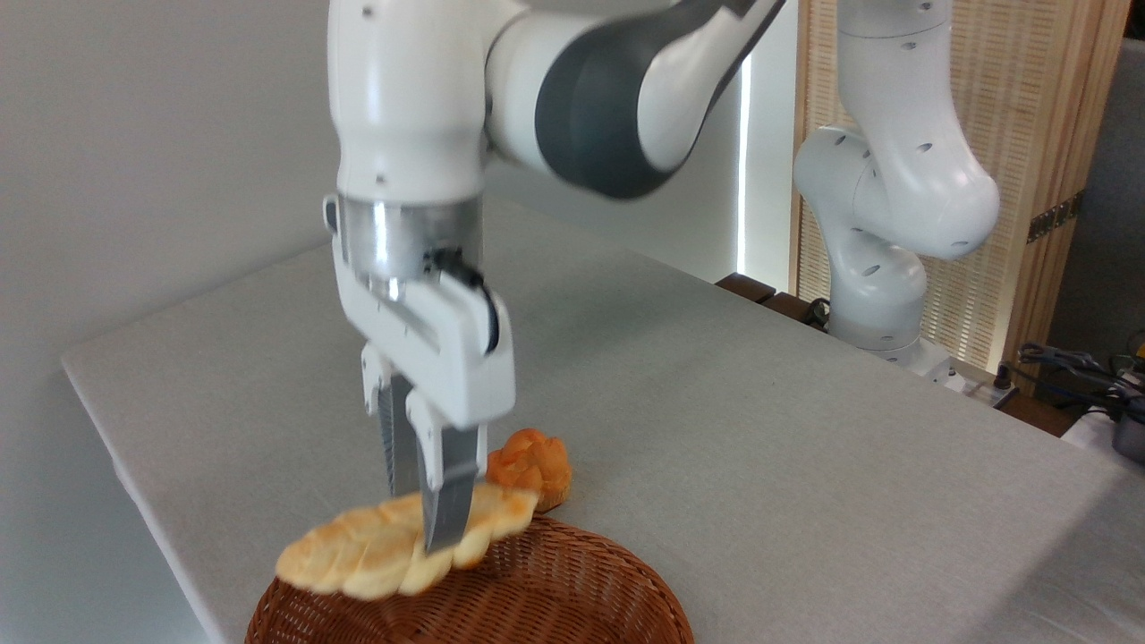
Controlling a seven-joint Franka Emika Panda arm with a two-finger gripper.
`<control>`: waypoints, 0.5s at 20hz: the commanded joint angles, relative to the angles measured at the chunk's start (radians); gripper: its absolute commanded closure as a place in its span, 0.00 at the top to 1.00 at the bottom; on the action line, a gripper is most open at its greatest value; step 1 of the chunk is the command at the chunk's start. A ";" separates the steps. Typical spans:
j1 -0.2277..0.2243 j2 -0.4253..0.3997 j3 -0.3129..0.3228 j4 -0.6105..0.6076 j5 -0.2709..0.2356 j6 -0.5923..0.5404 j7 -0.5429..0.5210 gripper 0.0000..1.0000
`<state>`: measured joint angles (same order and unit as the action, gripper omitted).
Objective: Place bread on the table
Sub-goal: 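Lift the bread roll out of the basket and carry it toward the orange bun, then lower the bread roll onto the table beside the bun and open the gripper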
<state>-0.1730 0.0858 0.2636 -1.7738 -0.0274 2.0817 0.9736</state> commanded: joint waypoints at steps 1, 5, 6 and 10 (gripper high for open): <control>-0.005 -0.102 -0.015 -0.073 -0.011 -0.156 -0.015 0.56; -0.019 -0.150 -0.015 -0.125 -0.009 -0.285 -0.010 0.83; -0.026 -0.152 -0.017 -0.128 -0.009 -0.311 -0.010 1.00; -0.068 -0.152 -0.020 -0.159 -0.008 -0.379 0.045 1.00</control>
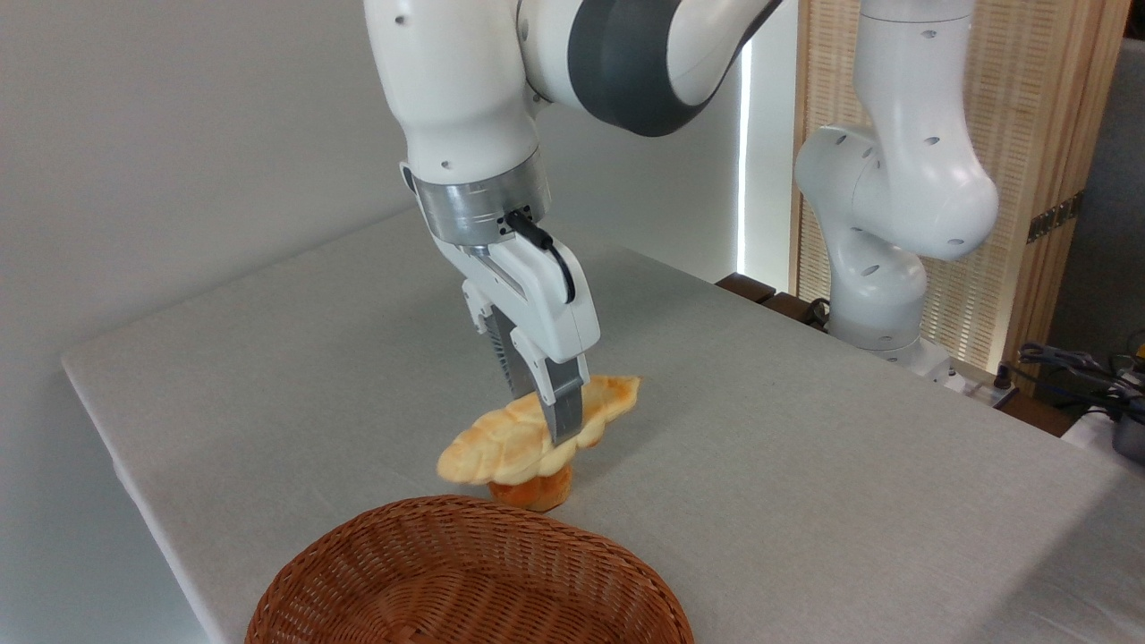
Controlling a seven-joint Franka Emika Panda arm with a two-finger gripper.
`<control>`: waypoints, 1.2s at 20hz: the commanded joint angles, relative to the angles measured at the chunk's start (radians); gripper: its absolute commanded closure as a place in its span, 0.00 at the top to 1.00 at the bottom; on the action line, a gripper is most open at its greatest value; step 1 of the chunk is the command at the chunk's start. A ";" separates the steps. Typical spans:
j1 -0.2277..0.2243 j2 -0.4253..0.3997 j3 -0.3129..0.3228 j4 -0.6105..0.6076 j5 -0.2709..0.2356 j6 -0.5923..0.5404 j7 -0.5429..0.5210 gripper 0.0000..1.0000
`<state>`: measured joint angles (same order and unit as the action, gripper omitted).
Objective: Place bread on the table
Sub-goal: 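Lower the bread roll onto the table beside the bun and open the gripper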
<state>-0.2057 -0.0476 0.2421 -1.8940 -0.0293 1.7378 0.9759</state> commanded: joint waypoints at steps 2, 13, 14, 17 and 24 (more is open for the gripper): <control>-0.037 -0.018 0.002 -0.057 -0.006 -0.035 0.063 1.00; -0.037 -0.018 0.005 -0.053 -0.008 -0.023 0.115 1.00; -0.035 -0.024 0.006 -0.039 -0.008 -0.021 0.113 1.00; -0.037 -0.037 0.003 0.010 -0.008 0.020 0.095 1.00; -0.037 -0.024 -0.032 0.032 0.017 0.112 -0.223 1.00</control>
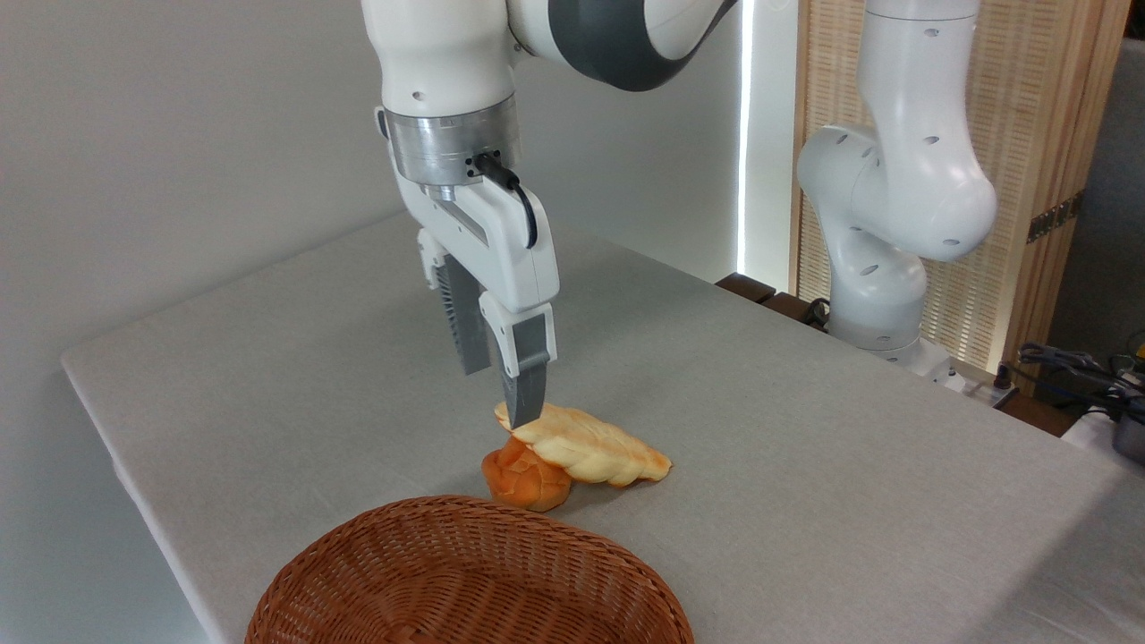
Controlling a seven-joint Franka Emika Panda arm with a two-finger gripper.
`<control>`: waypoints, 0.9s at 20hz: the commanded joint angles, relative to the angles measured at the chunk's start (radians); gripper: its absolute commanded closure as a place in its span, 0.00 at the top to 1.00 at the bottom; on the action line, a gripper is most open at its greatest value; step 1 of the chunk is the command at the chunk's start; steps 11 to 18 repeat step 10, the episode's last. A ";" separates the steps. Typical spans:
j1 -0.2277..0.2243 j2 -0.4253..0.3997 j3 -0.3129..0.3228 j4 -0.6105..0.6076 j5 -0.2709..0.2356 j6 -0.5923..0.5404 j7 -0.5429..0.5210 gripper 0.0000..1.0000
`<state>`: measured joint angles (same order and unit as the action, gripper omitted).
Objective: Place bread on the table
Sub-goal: 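Lower the bread roll onto the table beside the bun and open the gripper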
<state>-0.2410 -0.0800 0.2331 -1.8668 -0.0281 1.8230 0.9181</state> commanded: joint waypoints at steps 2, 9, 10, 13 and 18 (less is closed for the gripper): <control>-0.001 0.009 -0.023 0.005 0.022 0.033 -0.335 1.00; 0.005 0.016 -0.014 0.021 0.028 0.032 -0.254 1.00; 0.009 0.020 -0.014 0.021 0.027 0.033 -0.240 1.00; 0.009 0.020 -0.014 0.021 0.027 0.033 -0.240 1.00; 0.009 0.020 -0.014 0.021 0.027 0.033 -0.240 1.00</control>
